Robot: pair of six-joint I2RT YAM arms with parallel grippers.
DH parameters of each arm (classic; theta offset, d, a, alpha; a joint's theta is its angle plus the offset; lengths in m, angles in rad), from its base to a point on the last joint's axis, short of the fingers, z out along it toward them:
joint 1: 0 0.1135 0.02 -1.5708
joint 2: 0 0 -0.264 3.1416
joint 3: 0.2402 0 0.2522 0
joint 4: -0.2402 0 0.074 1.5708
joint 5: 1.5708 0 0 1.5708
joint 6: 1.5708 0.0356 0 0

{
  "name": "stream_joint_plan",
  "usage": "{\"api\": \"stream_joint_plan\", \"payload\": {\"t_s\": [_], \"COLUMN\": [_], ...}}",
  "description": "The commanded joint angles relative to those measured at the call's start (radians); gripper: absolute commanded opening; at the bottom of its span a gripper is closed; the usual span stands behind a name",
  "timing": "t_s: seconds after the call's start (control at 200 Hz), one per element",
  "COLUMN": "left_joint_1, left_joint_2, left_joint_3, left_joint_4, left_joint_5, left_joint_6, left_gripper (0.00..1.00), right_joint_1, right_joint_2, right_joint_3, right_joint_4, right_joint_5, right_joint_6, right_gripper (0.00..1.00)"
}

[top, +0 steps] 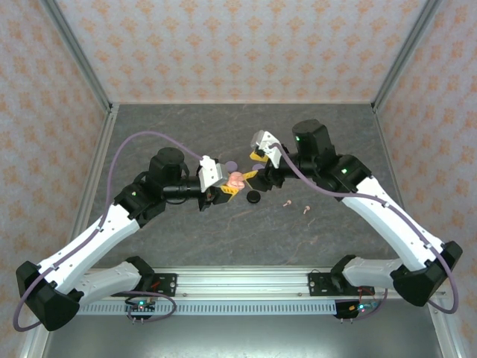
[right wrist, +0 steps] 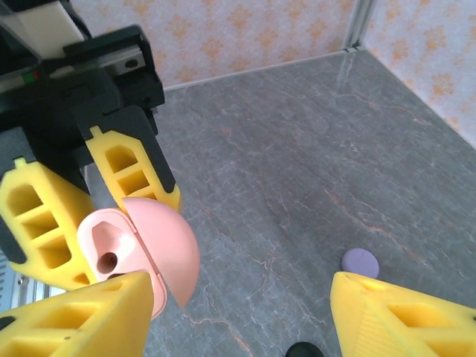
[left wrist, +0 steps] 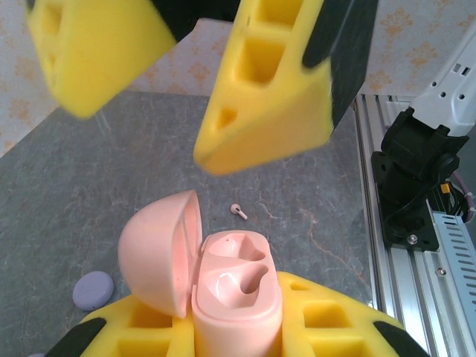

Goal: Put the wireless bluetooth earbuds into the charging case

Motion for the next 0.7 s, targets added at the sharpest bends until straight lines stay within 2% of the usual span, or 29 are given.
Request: {"api": "stream_joint_plan", "payload": {"t_s": [0.0,0.07,0.16,0.22,0.31,0.425,0.556,0.696], "left_joint_1": [-0.002,-0.002,-0.001,-0.002,-0.002,-0.002,-0.002,-0.002], "left_joint_2": [-0.020,-0.034,-0.052,-0.062,-0.073,-0.082,-0.090,-0.093], "left_joint_3": [-0.003,-0.025,-0.052,-0.064,-0.079,-0.087,-0.095,-0.100], "left_joint_4": [0.024,0.056,0.100,0.124,0.156,0.163,0.164,0.162], "left_joint_5": [-0.026,-0.037,-0.045,-0.048,-0.050,-0.054,-0.057,-0.053], "left_joint_6": [0.000,-0.016,-0.042,-0.059,-0.080,-0.085,-0.085,-0.088], "left_gripper": [0.00,0.00,0.00,0.00,0.00,0.00,0.00,0.00], "right_joint_1": [-0.006,-0.006,-0.008,-0.029,-0.075,-0.120,-0.189,-0.240], "right_joint_2": [-0.094,-0.135,-0.164,-0.156,-0.117,-0.061,0.032,0.148], "right_joint_3": [-0.037,-0.087,-0.146,-0.159,-0.184,-0.243,-0.301,-0.348], "right_joint_4": [0.018,0.033,0.009,-0.064,-0.157,-0.209,-0.220,-0.212], "right_joint_5": [0.148,0.317,0.611,0.694,0.717,0.728,0.689,0.641], "right_joint_6": [0.142,0.275,0.510,0.627,0.772,0.884,0.966,0.997], "right_gripper": [0.65,0.70,0.80,0.81,0.78,0.75,0.73,0.64]}}
